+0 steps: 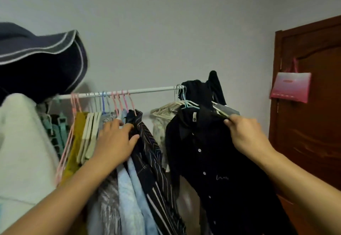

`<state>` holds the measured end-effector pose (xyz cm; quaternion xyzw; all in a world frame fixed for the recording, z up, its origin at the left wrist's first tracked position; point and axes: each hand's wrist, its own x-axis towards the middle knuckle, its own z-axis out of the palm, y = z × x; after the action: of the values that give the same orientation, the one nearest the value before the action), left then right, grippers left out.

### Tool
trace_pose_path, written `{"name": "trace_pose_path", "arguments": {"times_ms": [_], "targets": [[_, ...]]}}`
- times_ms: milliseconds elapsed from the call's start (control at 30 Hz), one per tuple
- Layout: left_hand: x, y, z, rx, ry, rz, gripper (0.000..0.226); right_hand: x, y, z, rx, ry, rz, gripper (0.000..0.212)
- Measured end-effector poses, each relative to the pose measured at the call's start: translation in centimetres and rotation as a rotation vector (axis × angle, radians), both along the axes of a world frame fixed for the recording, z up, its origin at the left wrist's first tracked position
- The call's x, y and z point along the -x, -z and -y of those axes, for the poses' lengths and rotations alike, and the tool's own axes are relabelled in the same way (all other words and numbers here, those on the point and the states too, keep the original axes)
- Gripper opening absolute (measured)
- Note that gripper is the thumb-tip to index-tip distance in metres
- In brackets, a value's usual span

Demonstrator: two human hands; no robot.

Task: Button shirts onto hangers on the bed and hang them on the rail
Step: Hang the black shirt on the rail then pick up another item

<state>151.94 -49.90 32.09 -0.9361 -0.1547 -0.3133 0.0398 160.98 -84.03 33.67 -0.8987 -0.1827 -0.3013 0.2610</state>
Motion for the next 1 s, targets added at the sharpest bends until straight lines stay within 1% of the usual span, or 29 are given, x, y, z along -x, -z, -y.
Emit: {"name": "trace_pose_path", "arguments": {"times_ms": [100,133,233,300,400,467,533,600,700,800,867,933,1000], "targets": [[-0.4,1.3,-1.1,0.208,0.041,-0.021,0.059,-3.4,-2.1,-6.2,-0.03,-0.015,0.102,0.029],[-0.6,1.8,-1.2,0.235,0.041,-0.03,0.061,-4.3,-2.1,-8.2,-0.028,-0.025,0.11,0.029],[-1.0,2.6,-1.0,0.206,0.05,-0.009,0.059,-5.9,-0.3,-13.1,0.037,-0.078,0.099,0.028],[-1.1,2.4,-0.9,0.199,0.053,-0.02,0.057,-6.3,2.0,-15.1,0.12,-0.115,0.042,0.025],[-1.0,2.1,-1.2,0.19,0.037,-0.102,0.059,-6.2,5.3,-16.1,0.244,-0.146,-0.075,0.009],[-0.9,1.8,-1.3,0.168,0.019,-0.215,0.068,-5.6,6.4,-16.2,0.25,-0.182,-0.092,0.001],[-1.0,1.5,-1.1,0.169,0.013,-0.323,0.071,-4.7,6.5,-16.3,0.212,-0.234,-0.038,0.009],[-1.3,1.1,-0.7,0.212,0.036,-0.346,0.06,-3.7,6.0,-16.7,0.198,-0.268,0.038,0.018],[-1.7,0.8,0.0,0.248,0.062,-0.334,0.044,-2.8,5.5,-18.1,0.273,-0.263,0.082,0.025],[-2.3,0.4,0.4,0.247,0.077,-0.351,0.04,-3.4,5.8,-19.5,0.309,-0.234,-0.041,0.031],[-2.5,-0.1,0.8,0.234,0.109,-0.363,0.04,-4.0,6.2,-20.1,0.296,-0.235,-0.116,0.033],[-2.7,-0.5,1.0,0.201,0.142,-0.383,0.04,-4.4,6.5,-20.5,0.272,-0.235,-0.149,0.033],[-2.9,-0.4,0.5,0.187,0.167,-0.396,0.045,-4.8,6.7,-20.6,0.255,-0.232,-0.176,0.031]]}}
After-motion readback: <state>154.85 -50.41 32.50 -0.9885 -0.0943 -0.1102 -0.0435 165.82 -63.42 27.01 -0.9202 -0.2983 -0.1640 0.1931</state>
